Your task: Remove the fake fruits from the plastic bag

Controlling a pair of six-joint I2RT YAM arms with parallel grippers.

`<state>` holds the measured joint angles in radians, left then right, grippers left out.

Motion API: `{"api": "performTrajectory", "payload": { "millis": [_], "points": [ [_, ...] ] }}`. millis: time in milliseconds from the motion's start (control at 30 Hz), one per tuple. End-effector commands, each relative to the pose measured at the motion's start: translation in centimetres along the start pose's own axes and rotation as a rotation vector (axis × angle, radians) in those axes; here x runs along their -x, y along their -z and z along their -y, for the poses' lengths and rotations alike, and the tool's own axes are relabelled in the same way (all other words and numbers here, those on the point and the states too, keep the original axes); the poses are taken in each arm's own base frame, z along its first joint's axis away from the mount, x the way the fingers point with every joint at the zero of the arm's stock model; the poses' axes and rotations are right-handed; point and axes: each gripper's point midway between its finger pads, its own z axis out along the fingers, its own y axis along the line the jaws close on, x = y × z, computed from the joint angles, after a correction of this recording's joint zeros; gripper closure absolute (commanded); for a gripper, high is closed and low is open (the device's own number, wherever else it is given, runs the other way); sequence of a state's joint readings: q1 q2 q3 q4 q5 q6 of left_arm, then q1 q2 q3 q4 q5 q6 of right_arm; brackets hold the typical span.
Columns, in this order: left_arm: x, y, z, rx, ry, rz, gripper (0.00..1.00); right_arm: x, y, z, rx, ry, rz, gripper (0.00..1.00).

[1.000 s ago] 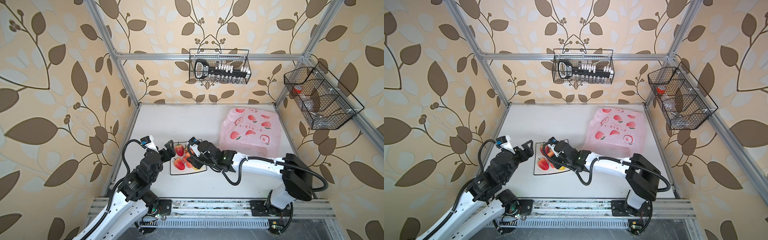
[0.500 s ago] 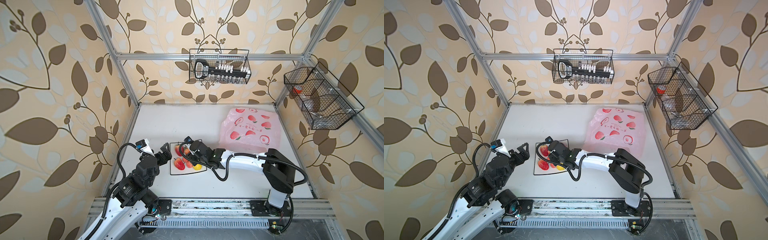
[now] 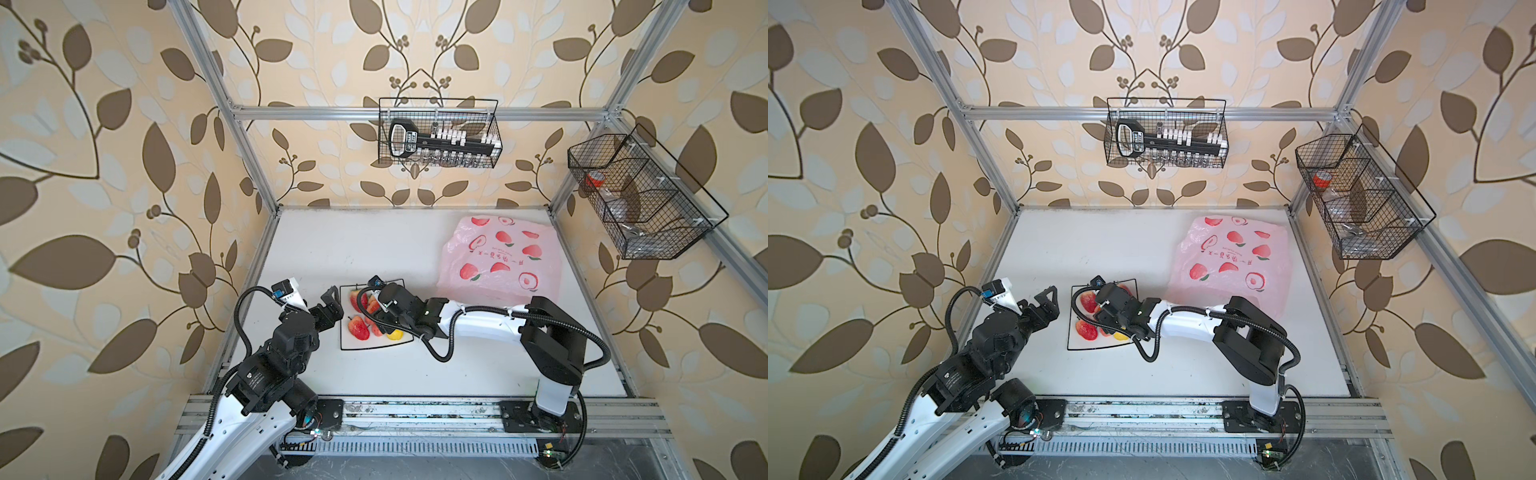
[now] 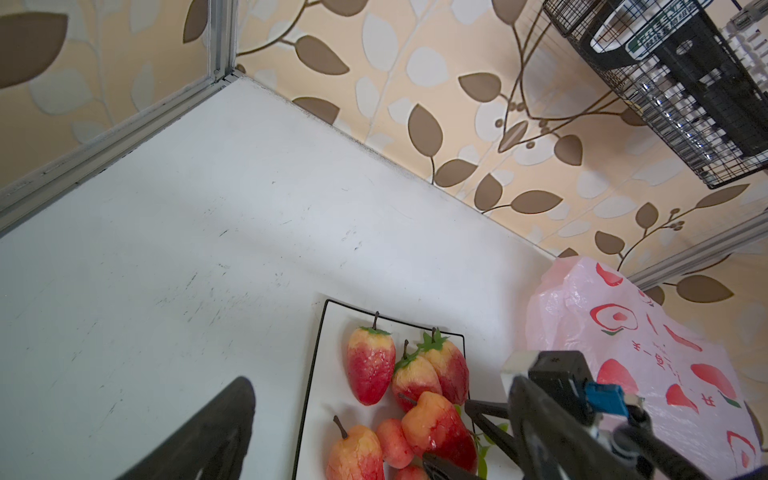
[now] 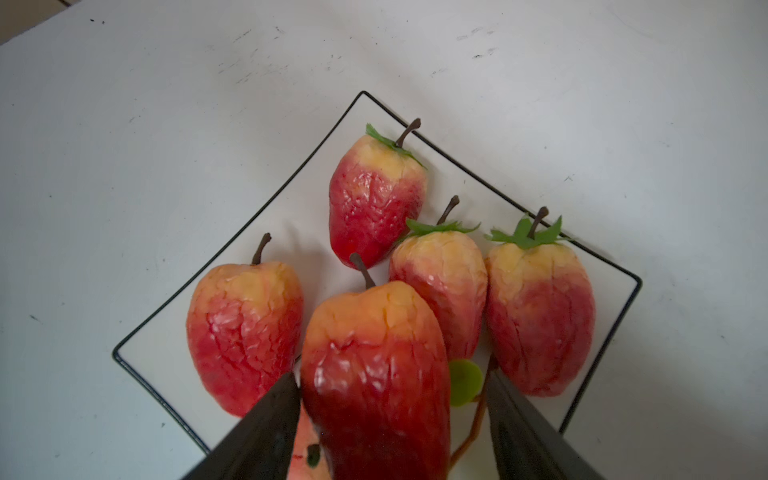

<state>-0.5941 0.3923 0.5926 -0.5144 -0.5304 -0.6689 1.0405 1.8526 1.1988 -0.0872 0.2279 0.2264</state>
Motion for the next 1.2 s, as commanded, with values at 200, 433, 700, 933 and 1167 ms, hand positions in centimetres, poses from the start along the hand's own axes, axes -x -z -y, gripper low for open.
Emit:
{"api": "performTrajectory", "payload": {
  "millis": [200, 433, 700, 933, 1167],
  "points": [
    [-0.2, -0.8, -0.5, 0.041, -0.003, 0.013, 0.06, 6.5, 7.3, 0.3, 0.041, -0.049, 0.191, 0.21],
    [-1.2, -2.1, -0.7, 0.074, -0.018, 0.005, 0.05, 6.0, 15.4, 9.0, -0.14, -0.218, 0.34, 0.2],
    [-0.6, -2.6, -3.1, 0.2, -0.061, 0.085, 0.01, -5.3, 23.4, 26.9, -0.643, -0.636, 0.509, 0.1],
    [0.7, -2.9, -5.6, 0.344, -0.155, 0.198, 0.01, -14.5, 25.9, 35.3, -1.008, -0.743, 0.531, 0.05],
    [0.8, -5.1, -8.4, 0.481, -0.255, 0.229, 0.01, -14.4, 21.8, 38.6, -0.976, -0.581, 0.468, 0.02]
  ]
}}
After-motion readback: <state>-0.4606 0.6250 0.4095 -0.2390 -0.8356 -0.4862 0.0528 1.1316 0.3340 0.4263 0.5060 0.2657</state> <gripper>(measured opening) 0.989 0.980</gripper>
